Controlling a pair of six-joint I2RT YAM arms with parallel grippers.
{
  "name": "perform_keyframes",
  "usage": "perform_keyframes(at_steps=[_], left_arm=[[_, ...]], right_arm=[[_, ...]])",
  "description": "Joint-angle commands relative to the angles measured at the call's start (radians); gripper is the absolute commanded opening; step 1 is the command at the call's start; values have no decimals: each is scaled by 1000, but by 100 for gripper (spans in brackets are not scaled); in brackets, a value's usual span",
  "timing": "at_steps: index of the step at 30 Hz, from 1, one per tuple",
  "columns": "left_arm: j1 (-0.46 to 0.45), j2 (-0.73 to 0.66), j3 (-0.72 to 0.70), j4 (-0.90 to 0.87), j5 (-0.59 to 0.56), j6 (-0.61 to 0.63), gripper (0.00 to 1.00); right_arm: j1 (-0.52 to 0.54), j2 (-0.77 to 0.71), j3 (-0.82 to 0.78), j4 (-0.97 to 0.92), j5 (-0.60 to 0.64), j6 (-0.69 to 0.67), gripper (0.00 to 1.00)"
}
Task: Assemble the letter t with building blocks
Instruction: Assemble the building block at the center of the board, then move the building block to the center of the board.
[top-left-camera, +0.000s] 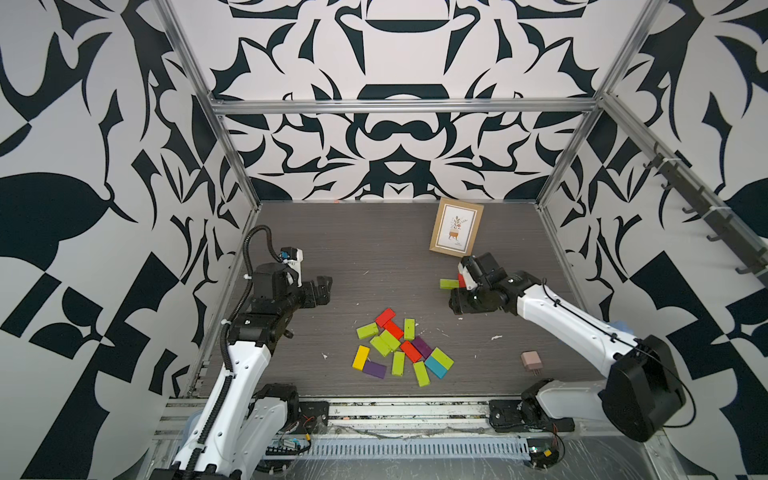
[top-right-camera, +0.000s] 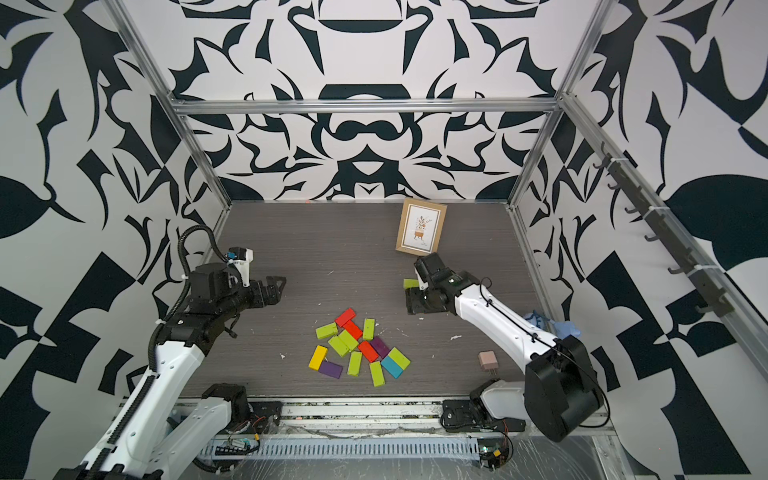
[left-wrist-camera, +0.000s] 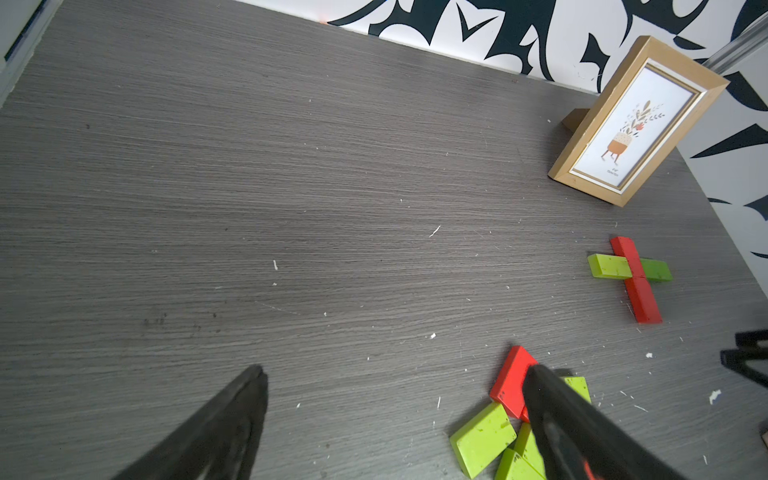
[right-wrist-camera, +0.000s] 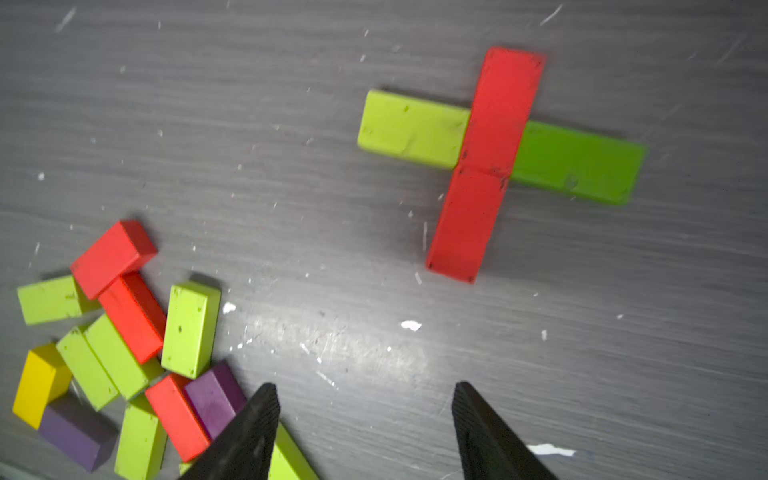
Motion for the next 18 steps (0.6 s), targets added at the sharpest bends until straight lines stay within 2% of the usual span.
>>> perform_keyframes(at_steps=[1,10,18], left_arm=[[-2,8,33,-23,-9,2,100],[-2,10,33,-23,-20,3,100],[-1,3,31,-26,-23,3,100]], right_arm=[[82,-21,-50,2,9,51,69],[261,9,-144,48,2,113,67],[288,8,-211,97,-42,98,61]])
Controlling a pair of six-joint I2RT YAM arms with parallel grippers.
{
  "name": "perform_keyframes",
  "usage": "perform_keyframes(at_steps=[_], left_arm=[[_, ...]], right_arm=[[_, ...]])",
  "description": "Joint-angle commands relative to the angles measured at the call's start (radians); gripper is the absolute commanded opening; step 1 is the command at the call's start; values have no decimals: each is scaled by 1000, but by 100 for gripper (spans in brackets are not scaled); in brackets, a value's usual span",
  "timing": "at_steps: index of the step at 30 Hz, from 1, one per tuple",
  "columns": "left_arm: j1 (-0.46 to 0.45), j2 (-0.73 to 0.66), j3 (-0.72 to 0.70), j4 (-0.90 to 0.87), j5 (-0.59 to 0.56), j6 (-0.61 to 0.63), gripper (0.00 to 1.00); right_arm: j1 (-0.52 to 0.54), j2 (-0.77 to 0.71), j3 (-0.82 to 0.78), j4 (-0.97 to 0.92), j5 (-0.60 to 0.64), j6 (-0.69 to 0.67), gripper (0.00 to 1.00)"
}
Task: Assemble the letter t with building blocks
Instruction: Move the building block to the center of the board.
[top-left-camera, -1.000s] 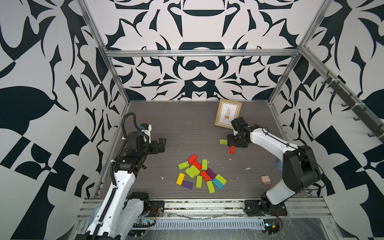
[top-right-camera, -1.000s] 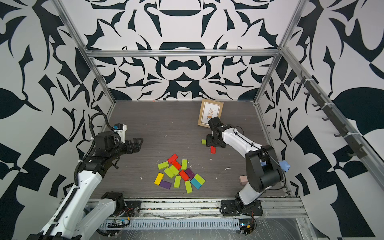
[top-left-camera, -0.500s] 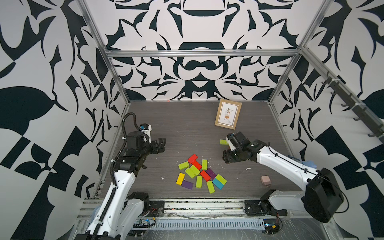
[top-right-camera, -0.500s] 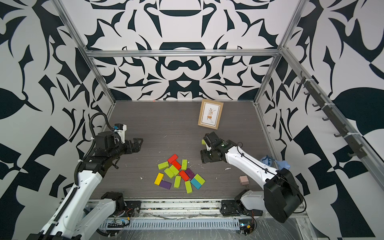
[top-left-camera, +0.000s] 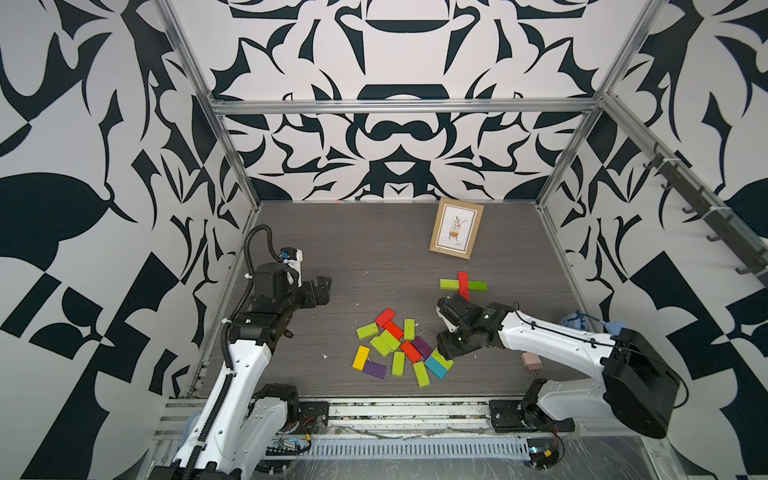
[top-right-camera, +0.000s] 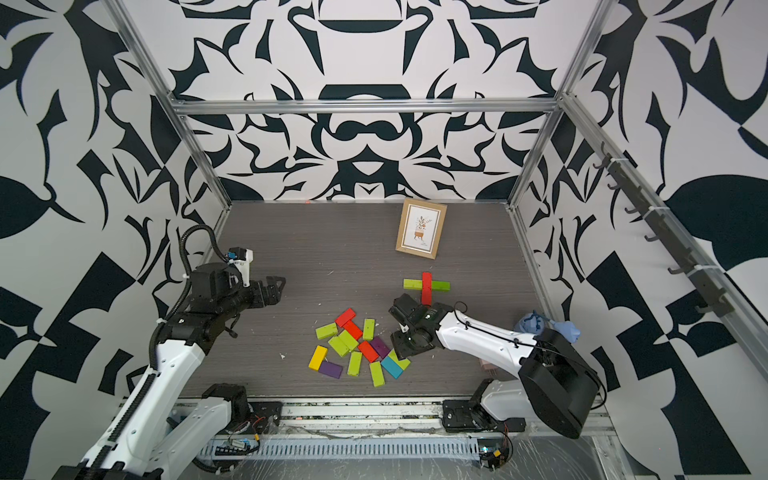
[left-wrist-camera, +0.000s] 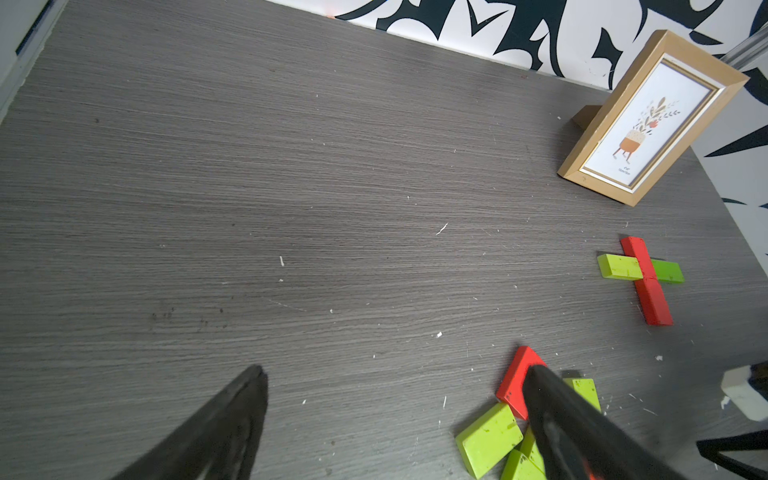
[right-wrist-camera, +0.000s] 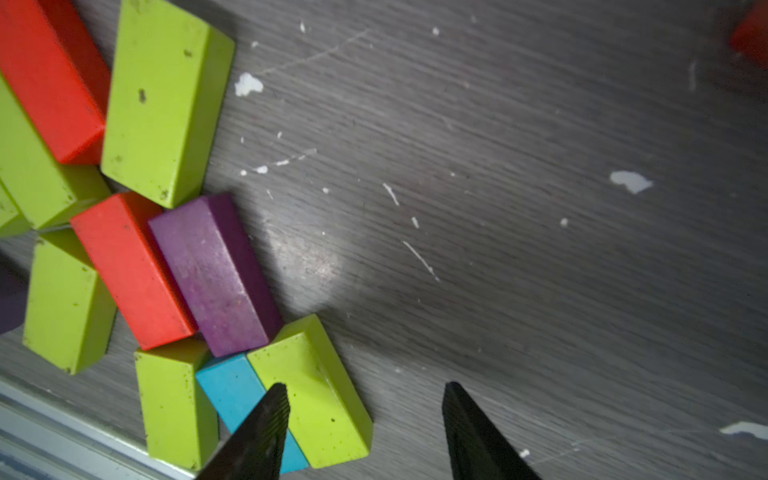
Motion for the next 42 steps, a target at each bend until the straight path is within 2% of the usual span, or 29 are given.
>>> perform_keyframes(at_steps=[1,14,34,42], left_arm=[[-2,-5,31,-21,-6,4,100],[-1,1,31,-17,-1,0,100],[-1,-7,26,-18,-7,-3,100],[-2,-8,27,-20,-6,-2,100]], right_arm=[[13,-13,-23,40,-18,5,60],[44,-22,-88,101,-5,29,55],[70,-39,-108,69,-25,21,52],[71,2,-75,-13,117,77,45]])
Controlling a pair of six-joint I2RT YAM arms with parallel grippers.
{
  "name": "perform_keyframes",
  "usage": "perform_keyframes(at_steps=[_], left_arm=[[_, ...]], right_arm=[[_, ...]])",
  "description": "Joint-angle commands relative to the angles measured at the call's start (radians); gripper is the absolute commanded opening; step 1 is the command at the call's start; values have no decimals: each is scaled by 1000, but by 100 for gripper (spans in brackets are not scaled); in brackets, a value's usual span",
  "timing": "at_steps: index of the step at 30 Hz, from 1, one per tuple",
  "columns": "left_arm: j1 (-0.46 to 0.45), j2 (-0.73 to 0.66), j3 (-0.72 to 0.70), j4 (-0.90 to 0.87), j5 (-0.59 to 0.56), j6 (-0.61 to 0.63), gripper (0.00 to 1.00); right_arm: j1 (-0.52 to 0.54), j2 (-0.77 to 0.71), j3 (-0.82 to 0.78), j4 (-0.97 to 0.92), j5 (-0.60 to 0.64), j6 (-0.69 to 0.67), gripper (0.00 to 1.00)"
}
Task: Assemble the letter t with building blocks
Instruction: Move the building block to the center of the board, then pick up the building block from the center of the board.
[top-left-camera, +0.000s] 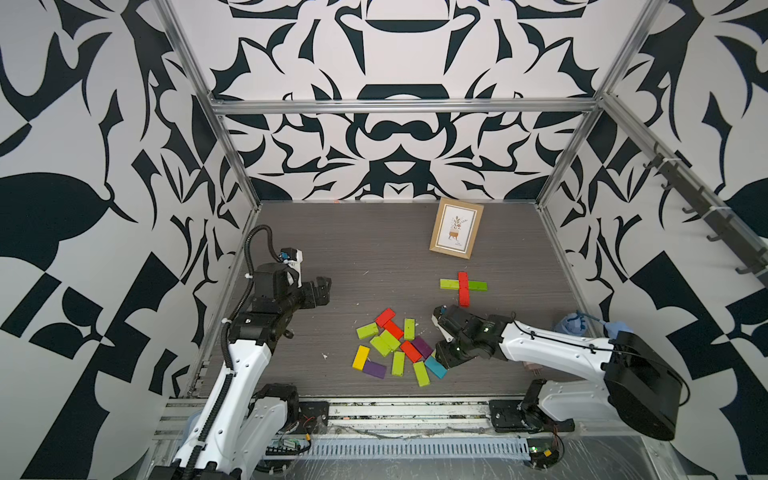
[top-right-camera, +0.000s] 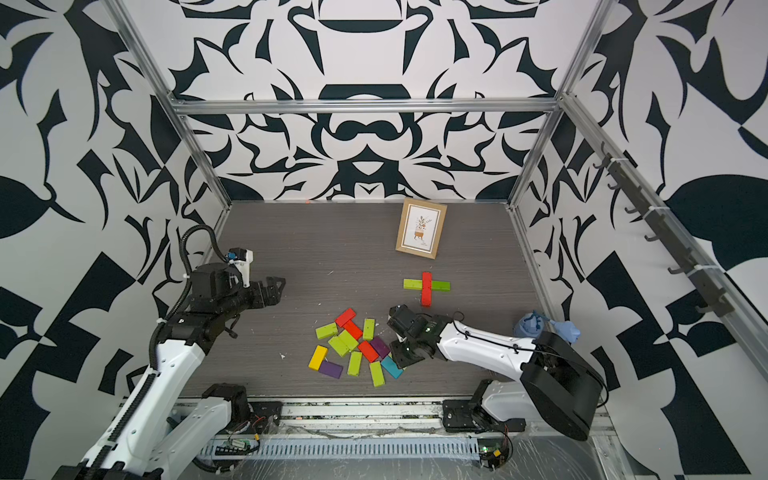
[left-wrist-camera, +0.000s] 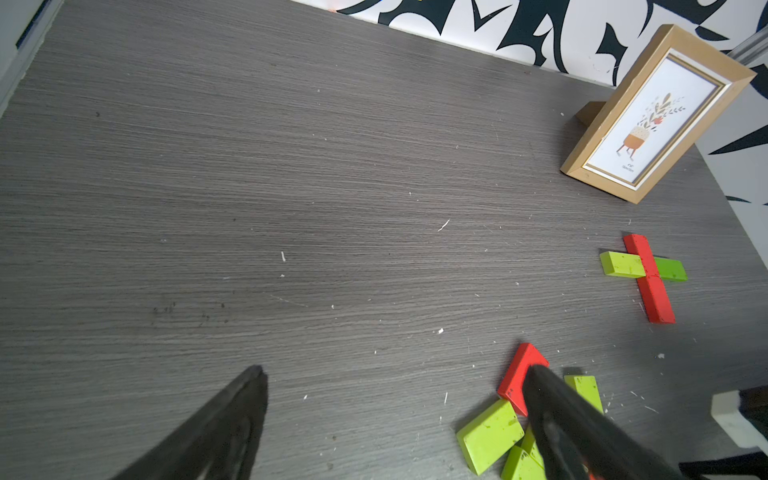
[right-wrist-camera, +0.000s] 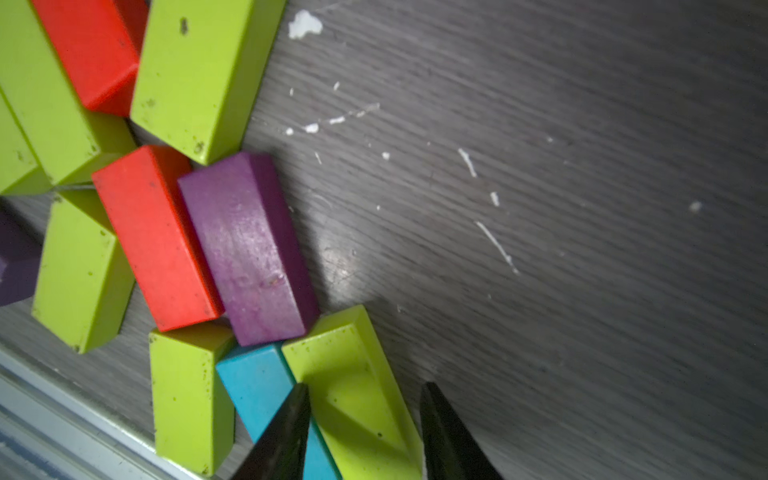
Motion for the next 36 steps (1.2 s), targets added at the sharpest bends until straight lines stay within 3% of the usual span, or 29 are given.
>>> perform_keyframes(at_steps=[1,8,14,22,27,36], left_arm=[[-2,-8,27,-10,-4,-2,100],[-2,-9,28,-13,-6,-2,100],[-1,-8,28,-12,-7,0,100],[-2,-6,30,-17,-9,2,100],[-2,-9,29,-15,-13,3,100],[-1,-5,31,-17,-11,4,100]], right_arm=[[-1,32,12,-133,145,40,45],[-1,32,33,-177,245,91,46],[-1,39,59,-230,328,152,53],[-2,20,57,-166,196,53,58],[-2,49,74,-166,192,6,62],[-2,124,113,-146,188,-47,62]])
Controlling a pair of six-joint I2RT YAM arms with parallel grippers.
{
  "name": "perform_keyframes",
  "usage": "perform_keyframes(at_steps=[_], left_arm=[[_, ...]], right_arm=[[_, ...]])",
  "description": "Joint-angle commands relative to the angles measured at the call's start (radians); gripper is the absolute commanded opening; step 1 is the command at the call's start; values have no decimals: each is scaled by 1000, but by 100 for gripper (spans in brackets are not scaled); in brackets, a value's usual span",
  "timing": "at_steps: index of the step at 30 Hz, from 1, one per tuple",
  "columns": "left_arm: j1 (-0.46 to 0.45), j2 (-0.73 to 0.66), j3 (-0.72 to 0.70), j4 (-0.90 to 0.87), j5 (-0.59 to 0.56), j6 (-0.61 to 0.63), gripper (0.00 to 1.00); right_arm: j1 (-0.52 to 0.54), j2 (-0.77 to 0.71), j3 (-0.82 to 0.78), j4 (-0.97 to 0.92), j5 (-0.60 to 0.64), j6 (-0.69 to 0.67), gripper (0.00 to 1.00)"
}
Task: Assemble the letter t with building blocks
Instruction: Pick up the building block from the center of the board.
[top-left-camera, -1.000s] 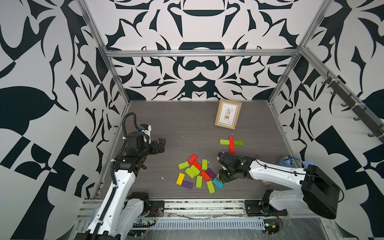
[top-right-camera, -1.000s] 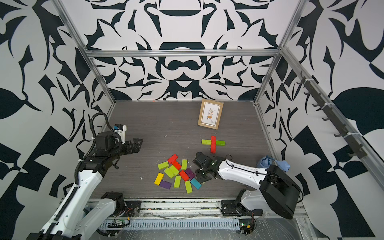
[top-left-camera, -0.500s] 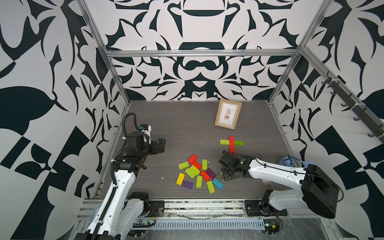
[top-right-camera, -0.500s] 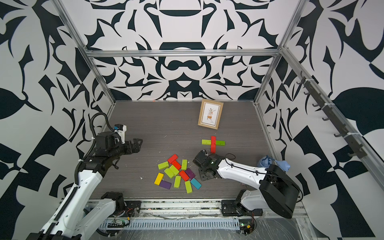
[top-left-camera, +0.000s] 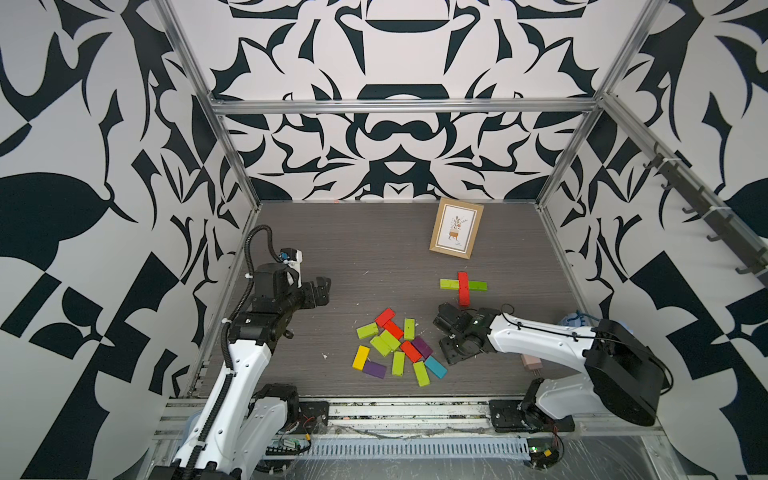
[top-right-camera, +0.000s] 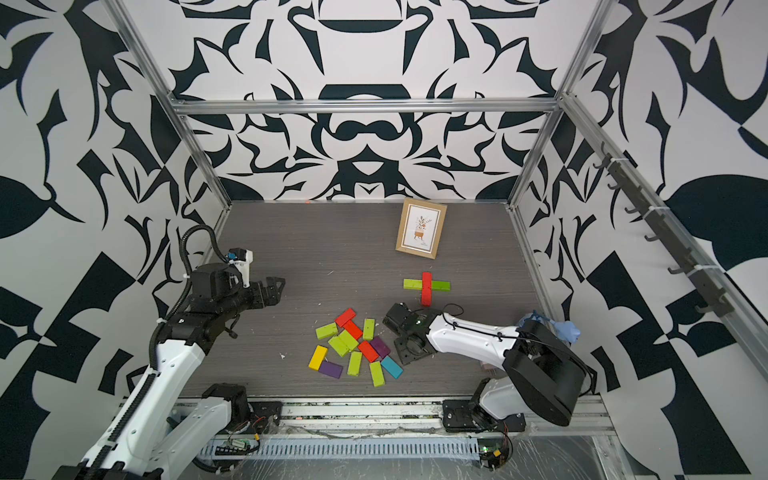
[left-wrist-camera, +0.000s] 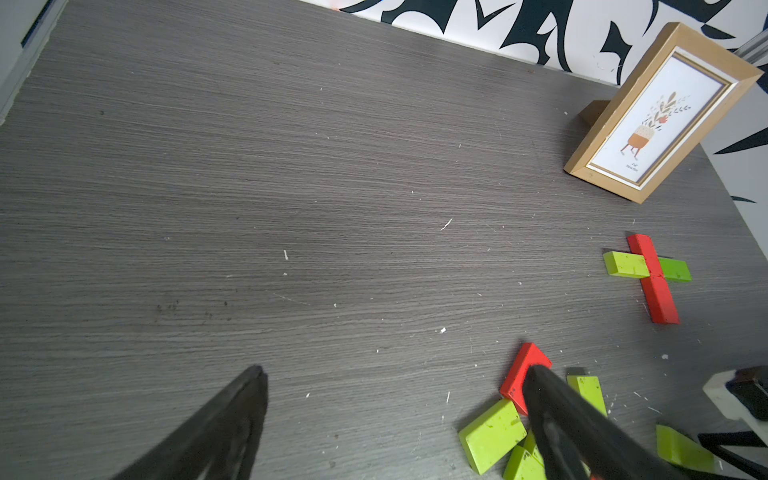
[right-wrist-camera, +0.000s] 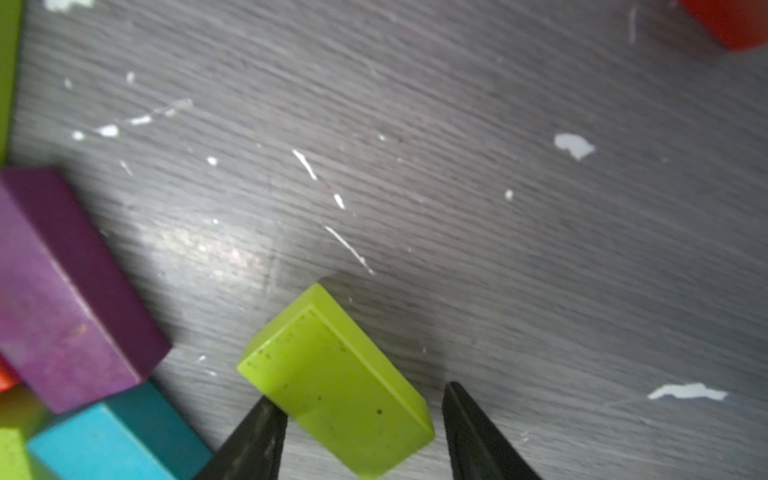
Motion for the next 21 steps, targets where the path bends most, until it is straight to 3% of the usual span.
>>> perform_keyframes(at_steps=[1,12,21], left_arm=[[-2,-5,31,-14,-5,4,100],[-1,-6,32,-17,-11,10,100],[-2,-8,33,-10,-2,7,100]], right_arm=[[-3,21,37,-7,0,-35,61],[-2,68,62,-49,10,-19,48],[-3,39,61,-119,4,18,46]])
